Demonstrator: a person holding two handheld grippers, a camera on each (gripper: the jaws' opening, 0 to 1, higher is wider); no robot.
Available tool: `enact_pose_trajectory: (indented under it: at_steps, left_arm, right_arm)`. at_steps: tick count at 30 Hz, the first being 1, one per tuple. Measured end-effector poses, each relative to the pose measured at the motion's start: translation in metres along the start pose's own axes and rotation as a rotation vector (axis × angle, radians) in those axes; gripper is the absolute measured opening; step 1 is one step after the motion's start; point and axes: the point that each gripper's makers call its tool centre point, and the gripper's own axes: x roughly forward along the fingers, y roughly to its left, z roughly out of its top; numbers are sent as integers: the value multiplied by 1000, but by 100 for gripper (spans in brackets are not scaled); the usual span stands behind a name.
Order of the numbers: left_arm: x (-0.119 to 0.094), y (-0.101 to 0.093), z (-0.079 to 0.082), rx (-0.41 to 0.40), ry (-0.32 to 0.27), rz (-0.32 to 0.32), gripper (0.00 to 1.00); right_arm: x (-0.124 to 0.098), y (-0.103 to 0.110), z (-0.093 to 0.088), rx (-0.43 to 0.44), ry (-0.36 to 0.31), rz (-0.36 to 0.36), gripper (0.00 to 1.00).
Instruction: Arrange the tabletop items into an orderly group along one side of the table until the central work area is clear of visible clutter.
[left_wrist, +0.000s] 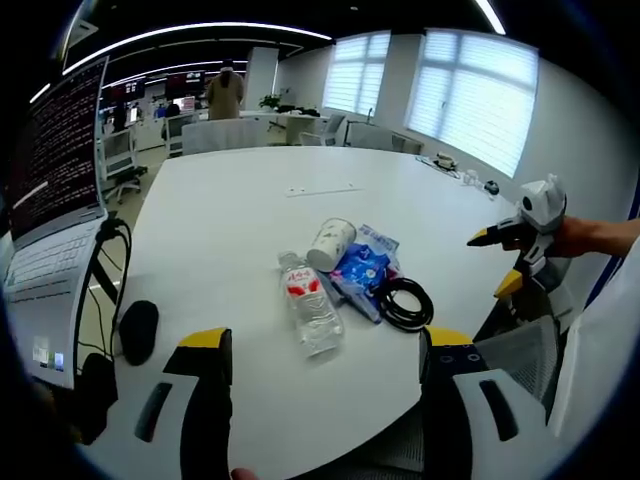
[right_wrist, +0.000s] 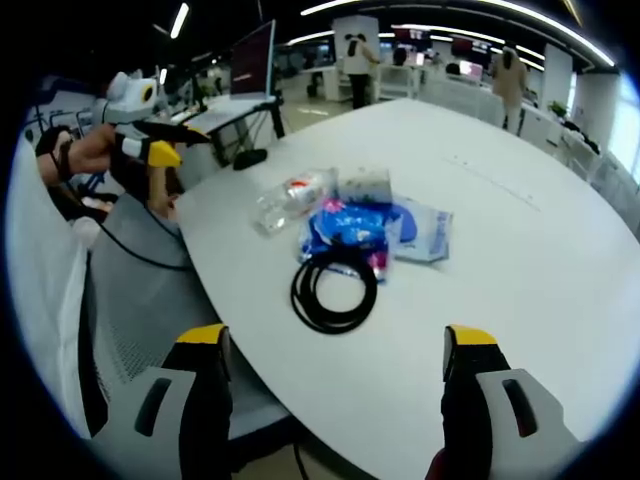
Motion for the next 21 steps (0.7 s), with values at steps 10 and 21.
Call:
enact_pose_trajectory:
  at_steps: [10,21]
  left_arm:
    - [0,1,0,-2,0,2,77]
    - [1,3,-1,-23,2,6,75]
  right_arm:
    - [0,-1,-1,1,5,-2,86]
    - [0,-1,-4,13,12,-7,86]
